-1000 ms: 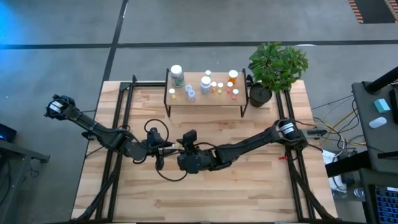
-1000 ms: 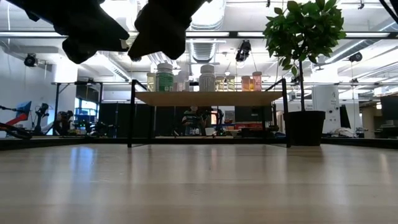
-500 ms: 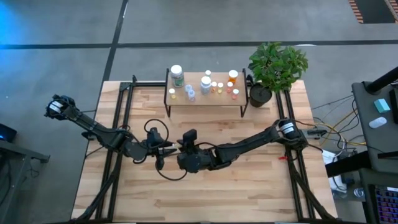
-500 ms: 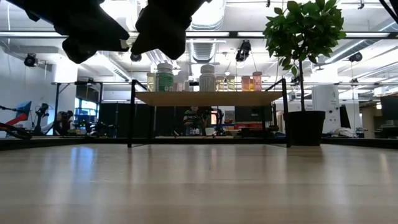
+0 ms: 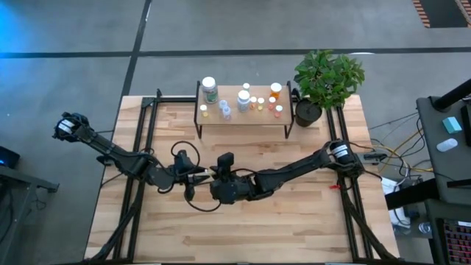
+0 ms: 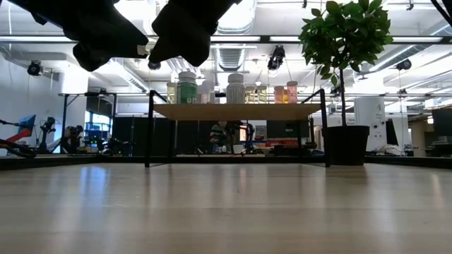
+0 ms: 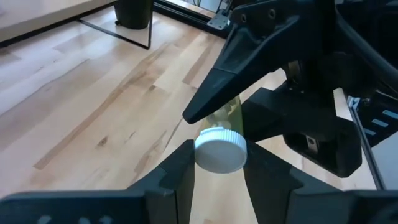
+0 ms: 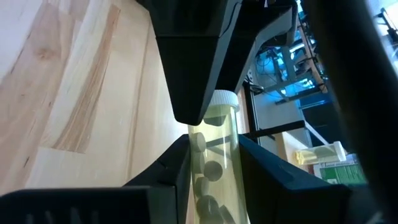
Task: Pick and place medicine bottles onto shelf by color
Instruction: Put the yellow pill bottle on the shelf
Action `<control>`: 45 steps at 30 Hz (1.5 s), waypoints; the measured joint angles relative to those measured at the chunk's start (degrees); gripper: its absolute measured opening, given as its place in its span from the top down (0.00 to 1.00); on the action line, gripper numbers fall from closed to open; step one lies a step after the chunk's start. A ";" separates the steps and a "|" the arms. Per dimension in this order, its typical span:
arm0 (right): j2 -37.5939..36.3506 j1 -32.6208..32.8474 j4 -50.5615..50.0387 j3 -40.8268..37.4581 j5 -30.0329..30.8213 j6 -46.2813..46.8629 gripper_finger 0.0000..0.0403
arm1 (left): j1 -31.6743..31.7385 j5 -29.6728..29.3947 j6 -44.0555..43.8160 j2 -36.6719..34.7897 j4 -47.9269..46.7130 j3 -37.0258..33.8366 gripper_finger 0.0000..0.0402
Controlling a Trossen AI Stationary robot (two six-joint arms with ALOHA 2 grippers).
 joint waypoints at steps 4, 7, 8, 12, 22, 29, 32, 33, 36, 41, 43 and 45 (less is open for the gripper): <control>-0.09 -0.13 -0.59 0.00 -0.17 1.07 0.75 | 0.00 -0.02 1.20 0.00 -0.07 0.19 0.72; -0.19 -0.20 -1.32 0.02 0.01 1.44 0.75 | 0.00 -0.29 1.68 0.00 -0.09 0.45 0.64; -0.20 -0.26 -1.38 0.02 -0.27 1.70 0.75 | 0.00 -0.72 1.73 0.00 -0.08 0.48 0.61; -0.32 -0.74 -2.74 0.01 -2.11 3.96 0.75 | 0.00 -1.60 2.67 -0.40 -0.09 0.46 0.51; -3.19 -2.15 -4.04 -2.49 -6.52 9.64 0.75 | -0.04 -4.07 7.85 -4.42 -0.05 0.28 0.44; -10.58 -2.94 2.06 -11.56 -9.79 12.98 0.75 | -0.02 -4.94 15.21 -7.09 0.78 0.25 0.44; -15.15 -3.40 8.24 -17.38 -11.41 13.34 0.75 | -0.04 -4.94 17.93 -8.09 1.05 0.07 0.44; -16.84 -3.62 10.11 -19.57 -11.57 13.56 0.75 | -0.03 -4.94 18.88 -8.35 1.07 0.02 0.44; -22.67 -4.94 17.83 -27.43 -12.62 14.90 0.75 | -0.07 -4.88 22.55 -9.14 3.10 -0.49 0.44; -31.97 -7.11 42.27 -43.68 -12.48 15.35 0.75 | -0.07 -4.42 29.18 -9.16 14.17 -4.02 0.44; -34.35 -7.56 53.03 -49.99 -12.41 14.90 0.75 | -0.07 -4.40 31.02 -9.30 19.39 -6.16 0.44; -35.61 -7.79 63.81 -55.91 -11.48 13.66 0.75 | -0.07 -4.37 32.10 -9.40 24.13 -7.99 0.44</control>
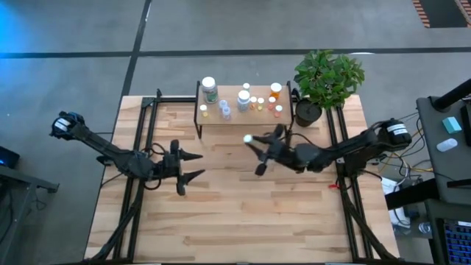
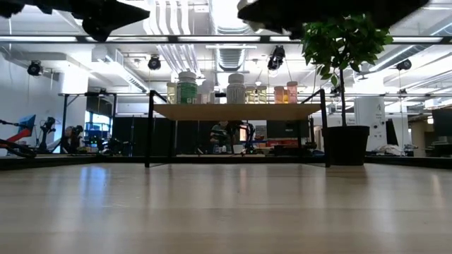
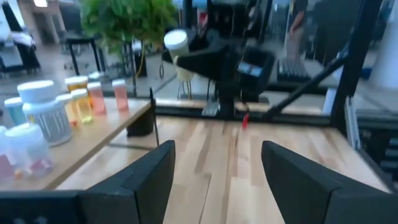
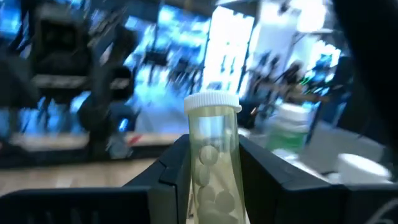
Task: Pick and place medicine bottles onto shelf by color
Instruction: Put the yellow pill bottle on the shelf
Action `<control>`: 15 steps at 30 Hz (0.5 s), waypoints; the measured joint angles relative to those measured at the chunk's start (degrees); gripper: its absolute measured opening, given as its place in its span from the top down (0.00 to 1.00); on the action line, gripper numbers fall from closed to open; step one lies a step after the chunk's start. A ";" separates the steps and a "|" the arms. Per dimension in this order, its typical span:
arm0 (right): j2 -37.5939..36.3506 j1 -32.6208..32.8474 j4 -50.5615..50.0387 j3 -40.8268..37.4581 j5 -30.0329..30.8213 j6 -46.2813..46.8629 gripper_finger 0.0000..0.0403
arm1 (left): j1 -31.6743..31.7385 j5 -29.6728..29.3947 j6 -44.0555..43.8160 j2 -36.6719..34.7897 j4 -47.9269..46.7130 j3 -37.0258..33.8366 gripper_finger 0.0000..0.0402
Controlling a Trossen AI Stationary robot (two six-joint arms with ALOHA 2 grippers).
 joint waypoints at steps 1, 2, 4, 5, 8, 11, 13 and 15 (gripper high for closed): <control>-0.17 -0.02 4.98 -2.36 0.69 -0.70 0.75 | 0.00 0.02 0.68 -0.08 2.66 -1.00 0.44; -0.17 -0.06 9.89 -4.56 1.55 -1.89 0.75 | 0.00 0.02 1.10 -0.18 4.85 -1.93 0.44; 0.40 -0.07 18.24 -8.13 4.04 -3.83 0.75 | 0.00 0.03 2.22 -0.22 8.52 -3.32 0.44; 0.98 -0.34 21.58 -9.38 4.97 -4.64 0.75 | 0.02 0.06 2.65 -0.24 10.07 -3.92 0.44; 2.69 -2.10 26.64 -12.40 5.86 -4.09 0.75 | 0.04 0.06 4.06 -0.22 14.46 -5.59 0.44; 4.03 -5.15 27.26 -13.81 5.58 1.42 0.75 | 0.04 0.06 4.68 -0.26 15.79 -6.39 0.44; 5.67 -7.62 27.39 -14.29 2.50 6.47 0.75 | 0.04 0.06 5.07 -0.26 15.90 -6.39 0.44; 7.65 -10.09 27.25 -14.32 -2.88 10.87 0.75 | 0.04 0.06 5.12 -0.22 15.88 -6.37 0.44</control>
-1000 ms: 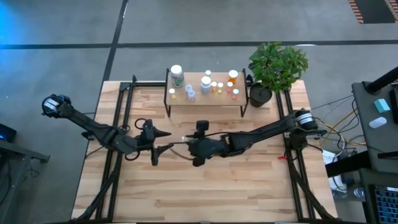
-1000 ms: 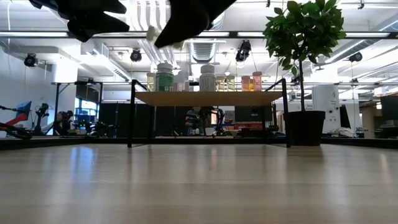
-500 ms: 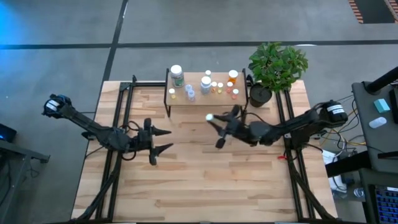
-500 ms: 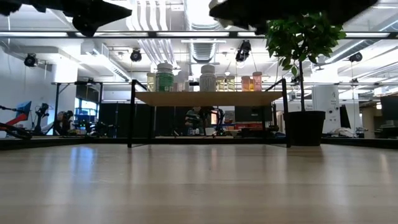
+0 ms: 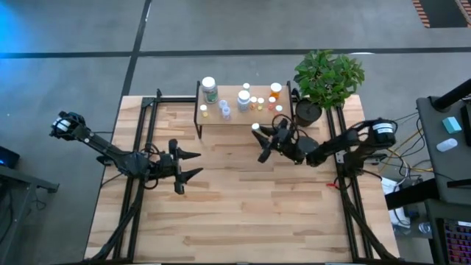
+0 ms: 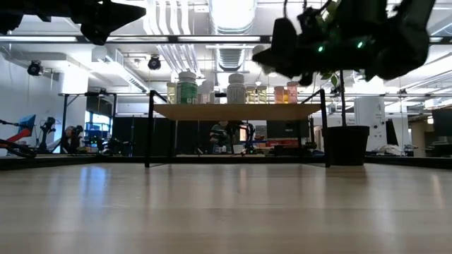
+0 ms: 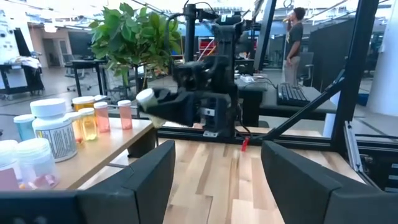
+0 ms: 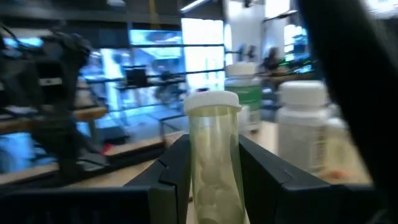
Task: Pick and place medicine bottles onto shelf by color
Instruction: Put the yellow pill bottle on the shelf
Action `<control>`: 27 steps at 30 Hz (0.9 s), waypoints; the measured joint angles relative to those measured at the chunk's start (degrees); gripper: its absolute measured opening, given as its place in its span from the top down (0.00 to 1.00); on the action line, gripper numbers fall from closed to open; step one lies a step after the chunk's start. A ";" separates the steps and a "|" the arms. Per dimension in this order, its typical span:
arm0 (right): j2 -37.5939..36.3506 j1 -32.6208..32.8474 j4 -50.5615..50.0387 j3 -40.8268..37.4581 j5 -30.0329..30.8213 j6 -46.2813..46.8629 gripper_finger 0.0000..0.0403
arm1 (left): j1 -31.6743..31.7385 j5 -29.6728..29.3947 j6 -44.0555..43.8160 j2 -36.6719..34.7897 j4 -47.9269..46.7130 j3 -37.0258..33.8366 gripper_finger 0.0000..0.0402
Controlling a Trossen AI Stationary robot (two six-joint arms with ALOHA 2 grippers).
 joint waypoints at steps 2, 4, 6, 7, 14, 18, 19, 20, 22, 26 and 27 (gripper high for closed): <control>2.59 -2.17 2.38 0.63 -5.32 3.46 0.75 | 0.00 0.00 0.21 0.00 0.01 0.00 0.44; 5.68 -3.65 6.02 1.31 -8.68 5.28 0.75 | 0.00 0.02 0.28 -0.02 0.01 0.00 0.44; 8.94 -4.49 10.58 1.78 -9.46 5.25 0.75 | 0.00 0.02 0.30 -0.02 -0.03 0.00 0.44; 10.55 -4.86 12.49 1.91 -9.51 5.03 0.75 | 0.00 0.02 0.30 -0.02 -0.01 0.00 0.44; 15.44 -4.68 12.28 6.10 -15.46 5.66 0.75 | 0.73 -2.30 -0.10 0.39 -0.02 0.01 0.44; 15.38 -2.30 12.55 7.03 -16.13 3.94 0.75 | 2.80 -2.91 -0.10 1.48 -0.01 0.52 0.44; 15.14 -1.90 12.51 7.06 -16.73 3.72 0.75 | 3.52 -2.82 -0.10 1.90 0.03 0.74 0.44; 14.86 -1.49 12.48 7.06 -17.46 3.59 0.75 | 4.42 -2.46 -0.13 2.41 0.00 0.94 0.44; 14.20 -0.75 12.57 7.04 -18.71 3.83 0.75 | 6.70 0.42 -1.41 4.09 0.03 1.84 0.44; 13.07 0.34 12.58 7.04 -21.03 3.82 0.75 | 11.75 7.42 -3.22 9.59 2.25 3.98 0.44; 12.82 0.56 12.51 7.04 -21.29 3.72 0.75 | 12.64 8.51 -3.16 11.27 3.89 4.55 0.44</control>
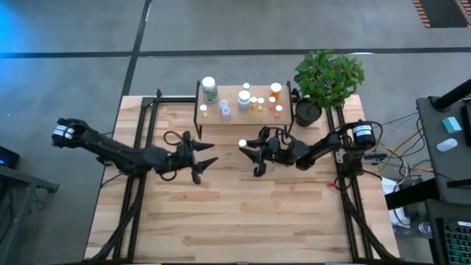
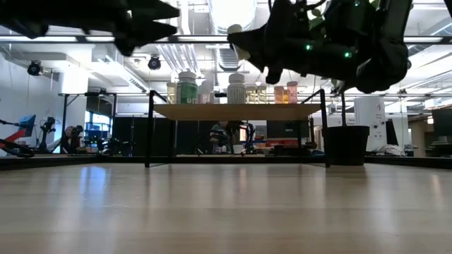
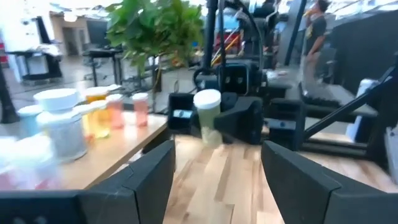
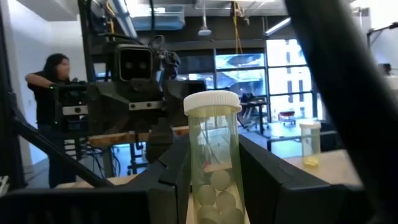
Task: Pick and place medicine bottles onto shelf by color
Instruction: Put the yellow pill bottle on the shelf
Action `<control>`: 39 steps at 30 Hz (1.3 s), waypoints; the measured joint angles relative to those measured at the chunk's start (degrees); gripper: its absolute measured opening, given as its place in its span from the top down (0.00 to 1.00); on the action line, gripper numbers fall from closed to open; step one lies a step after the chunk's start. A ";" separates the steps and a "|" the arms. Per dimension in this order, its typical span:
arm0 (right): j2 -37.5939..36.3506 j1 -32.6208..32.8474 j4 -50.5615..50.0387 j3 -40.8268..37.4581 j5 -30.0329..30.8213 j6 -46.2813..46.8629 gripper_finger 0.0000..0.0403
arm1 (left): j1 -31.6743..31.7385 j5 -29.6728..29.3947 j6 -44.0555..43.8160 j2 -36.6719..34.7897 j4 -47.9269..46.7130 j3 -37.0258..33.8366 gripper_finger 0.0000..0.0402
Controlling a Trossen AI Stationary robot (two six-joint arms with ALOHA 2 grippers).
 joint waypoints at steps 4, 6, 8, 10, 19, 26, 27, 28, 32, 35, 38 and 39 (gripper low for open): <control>-0.38 0.73 -0.02 0.00 -0.13 -0.33 0.75 | 2.89 5.75 0.03 6.54 7.25 2.84 0.44; -0.38 0.88 -0.20 0.00 -0.36 -0.33 0.75 | 3.98 7.23 0.03 10.00 9.11 4.77 0.44; -0.38 1.10 -0.29 0.00 -0.37 -0.35 0.75 | 4.85 7.93 0.04 13.13 9.15 6.83 0.44; -0.37 1.23 -0.46 0.00 -0.46 -0.35 0.75 | 5.69 8.47 -0.02 15.88 9.17 8.98 0.44; -0.37 1.73 -0.46 0.00 -1.88 -0.36 0.75 | 8.87 11.40 -3.06 22.32 9.07 14.59 0.44; -0.36 1.84 -0.49 -0.02 -1.91 -0.57 0.75 | 9.48 12.32 -3.17 24.41 9.15 15.84 0.44; -0.36 1.84 -0.49 -0.02 -1.91 -0.57 0.75 | 9.58 12.32 -3.17 24.83 9.30 15.92 0.44; -0.36 1.84 -0.50 -0.02 -1.92 -0.61 0.75 | 9.70 12.32 -3.26 25.14 9.17 15.93 0.44; -0.34 1.84 -0.73 -0.07 -1.86 -0.99 0.75 | 10.25 12.99 -4.52 26.42 9.72 16.53 0.44; -0.30 1.84 -1.05 -0.09 -1.87 -1.00 0.75 | 10.42 13.08 -4.60 27.32 9.93 16.98 0.44; -0.29 1.82 -1.01 -0.09 -1.88 -0.94 0.75 | 10.48 13.13 -4.50 27.48 9.78 17.48 0.44; -0.29 1.82 -1.00 -0.09 -1.88 -0.94 0.75 | 10.49 13.16 -4.48 27.51 9.77 17.61 0.45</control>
